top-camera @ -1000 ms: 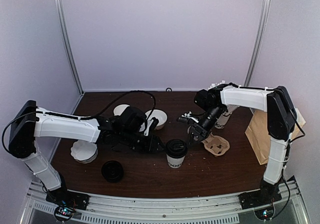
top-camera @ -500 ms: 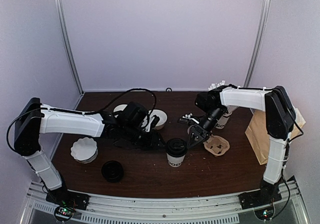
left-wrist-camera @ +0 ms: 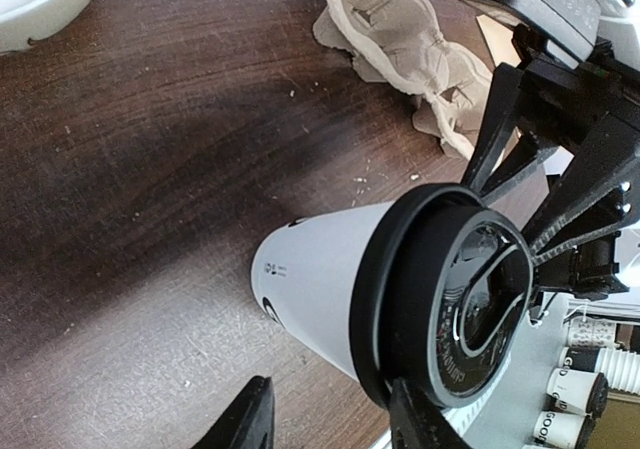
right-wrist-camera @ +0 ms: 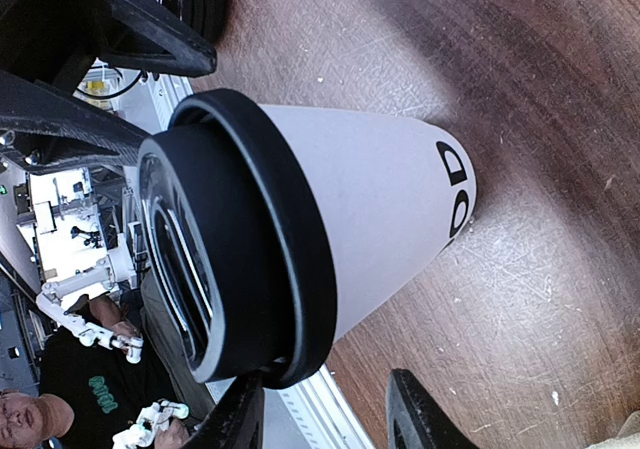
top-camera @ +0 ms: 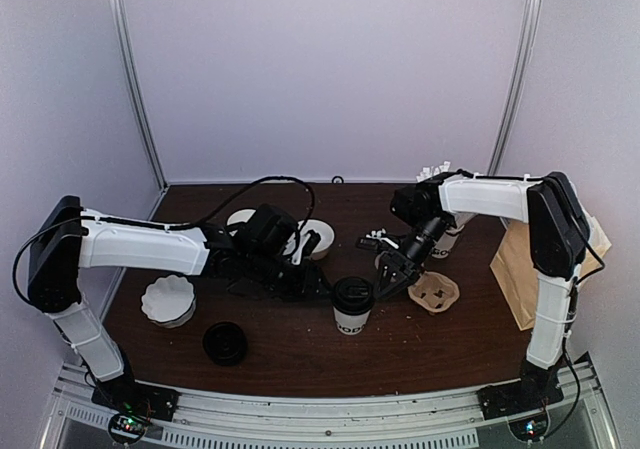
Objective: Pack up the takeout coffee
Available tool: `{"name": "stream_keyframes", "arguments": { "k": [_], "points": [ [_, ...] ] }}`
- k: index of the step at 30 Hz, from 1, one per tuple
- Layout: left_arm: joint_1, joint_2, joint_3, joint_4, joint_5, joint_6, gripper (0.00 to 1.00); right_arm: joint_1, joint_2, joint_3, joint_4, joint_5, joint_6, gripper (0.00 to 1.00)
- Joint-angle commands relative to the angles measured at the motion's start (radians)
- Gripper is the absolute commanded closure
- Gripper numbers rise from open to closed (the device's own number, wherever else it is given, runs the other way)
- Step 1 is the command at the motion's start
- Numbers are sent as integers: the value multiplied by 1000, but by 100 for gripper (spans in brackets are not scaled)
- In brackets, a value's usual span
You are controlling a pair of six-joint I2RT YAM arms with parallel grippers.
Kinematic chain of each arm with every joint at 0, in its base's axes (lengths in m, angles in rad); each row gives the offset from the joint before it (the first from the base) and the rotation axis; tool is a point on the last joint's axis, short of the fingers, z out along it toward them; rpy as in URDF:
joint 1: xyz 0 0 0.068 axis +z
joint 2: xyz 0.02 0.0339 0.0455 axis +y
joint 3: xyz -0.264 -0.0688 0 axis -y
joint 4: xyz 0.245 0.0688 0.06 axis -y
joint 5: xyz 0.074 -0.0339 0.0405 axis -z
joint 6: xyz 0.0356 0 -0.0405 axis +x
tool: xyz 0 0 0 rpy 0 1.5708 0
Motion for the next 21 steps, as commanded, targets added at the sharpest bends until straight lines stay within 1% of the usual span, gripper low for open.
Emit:
{"name": "stream_keyframes", "arguments": {
  "k": [1,4,5,8,11,14,16,19,21],
  "points": [
    [-21,56,-30,-148,-126,79,57,17,58,-8,56,221,-22,58],
    [-31,16,39,-187,-180,139,54,13,12,29,37,128,-50,54],
    [-35,12,82,-215,-208,162,53,11,5,41,33,102,-58,53],
    [-52,5,146,-243,-218,214,47,4,3,93,-12,26,-82,51],
    [-57,-13,177,-216,-202,230,45,-11,-6,128,-39,-37,-97,49],
    [-56,-25,220,-222,-209,242,45,-23,-24,149,-50,-64,-107,44],
    [-56,-27,251,-240,-213,261,43,-28,-35,164,-67,-72,-114,43],
    [-57,-32,282,-256,-211,311,38,-38,-62,171,-81,-72,-127,42],
    [-56,-31,302,-270,-197,368,33,-44,-91,165,-77,-43,-138,41]
  ]
}}
